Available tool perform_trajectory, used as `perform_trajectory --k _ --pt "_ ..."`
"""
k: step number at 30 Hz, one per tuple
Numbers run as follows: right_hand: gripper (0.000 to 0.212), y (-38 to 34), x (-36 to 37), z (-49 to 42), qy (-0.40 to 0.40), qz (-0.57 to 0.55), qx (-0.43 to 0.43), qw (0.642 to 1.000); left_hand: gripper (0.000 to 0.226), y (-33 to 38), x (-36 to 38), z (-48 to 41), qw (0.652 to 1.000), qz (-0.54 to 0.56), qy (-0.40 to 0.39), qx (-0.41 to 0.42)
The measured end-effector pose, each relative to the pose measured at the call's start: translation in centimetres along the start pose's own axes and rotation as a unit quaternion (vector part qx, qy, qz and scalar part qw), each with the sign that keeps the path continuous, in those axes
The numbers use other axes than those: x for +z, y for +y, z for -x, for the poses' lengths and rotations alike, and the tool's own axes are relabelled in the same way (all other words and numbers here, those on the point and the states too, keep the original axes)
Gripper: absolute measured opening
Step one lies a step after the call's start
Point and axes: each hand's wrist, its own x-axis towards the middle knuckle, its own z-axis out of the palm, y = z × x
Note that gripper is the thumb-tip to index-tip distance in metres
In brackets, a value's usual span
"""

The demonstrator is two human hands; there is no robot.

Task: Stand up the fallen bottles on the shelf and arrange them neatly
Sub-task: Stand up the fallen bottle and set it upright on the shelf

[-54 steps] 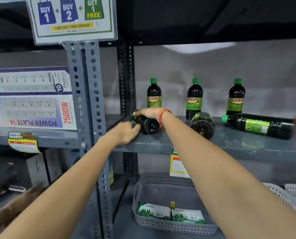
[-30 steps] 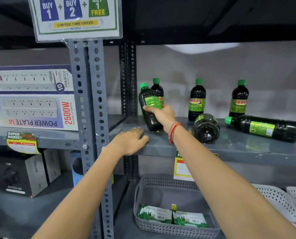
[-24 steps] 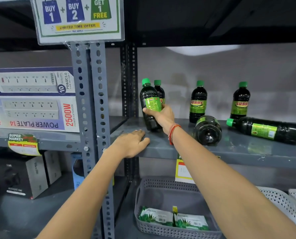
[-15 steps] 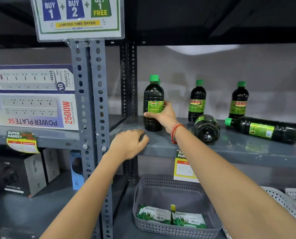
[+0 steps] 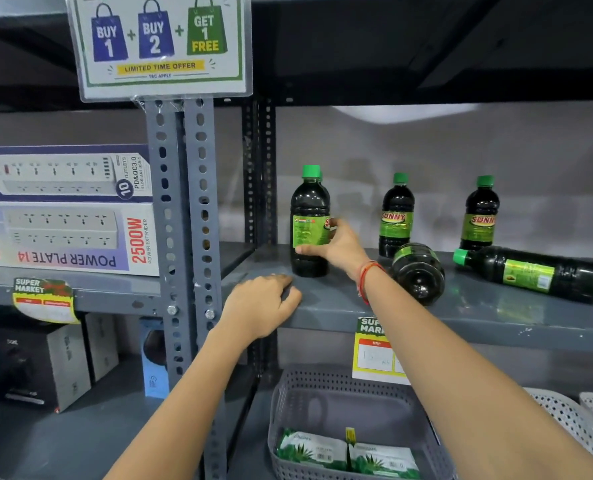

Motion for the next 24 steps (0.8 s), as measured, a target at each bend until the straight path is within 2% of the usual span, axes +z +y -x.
perform_trajectory --k 2,4,7,9,11,14,16,18,21,23,24 --pt "0.083 0.0 0.3 0.0 0.031 0.031 -0.010 0.999 0.078 0.1 -0.1 0.1 1.000 0.004 0.008 -0.002" --pt "0.083 0.0 0.1 -0.1 -0.006 -0.014 0.008 1.000 0.078 0.1 -0.2 0.2 1.000 0.006 0.016 -0.002" --pt "0.060 -0.4 -0.3 -0.3 -0.093 -0.130 0.063 0.985 0.078 0.2 -0.2 0.3 1.000 0.012 0.027 -0.001" --pt "0.050 -0.5 -0.2 -0.3 -0.106 -0.144 0.081 0.981 0.078 0.1 -0.2 0.2 1.000 0.013 0.028 -0.003" --pt "0.051 -0.4 0.1 -0.2 -0.078 -0.112 0.065 0.989 0.077 0.1 -0.1 0.3 1.000 0.011 0.027 -0.002" --pt "0.068 -0.5 0.9 0.0 0.002 -0.024 0.008 1.000 0.076 0.0 0.0 0.2 1.000 0.010 0.028 -0.005" --pt "0.074 -0.6 1.2 0.1 0.017 0.004 -0.008 1.000 0.076 0.0 0.0 0.1 1.000 0.012 0.026 -0.009" --pt "0.061 -0.8 0.9 0.3 -0.031 -0.054 0.010 0.998 0.077 0.0 0.0 0.1 1.000 0.013 0.024 -0.007" --pt "0.034 -0.9 -0.4 0.5 -0.132 -0.173 0.065 0.974 0.078 0.1 0.0 0.3 1.000 0.014 0.022 -0.004" --pt "0.024 -0.8 -0.7 0.4 -0.162 -0.182 0.081 0.966 0.079 0.1 0.0 0.4 1.000 0.013 0.018 -0.006" --pt "0.026 -0.7 -0.7 0.3 -0.163 -0.169 0.085 0.968 0.079 0.0 0.0 0.5 1.000 0.014 0.016 -0.006"
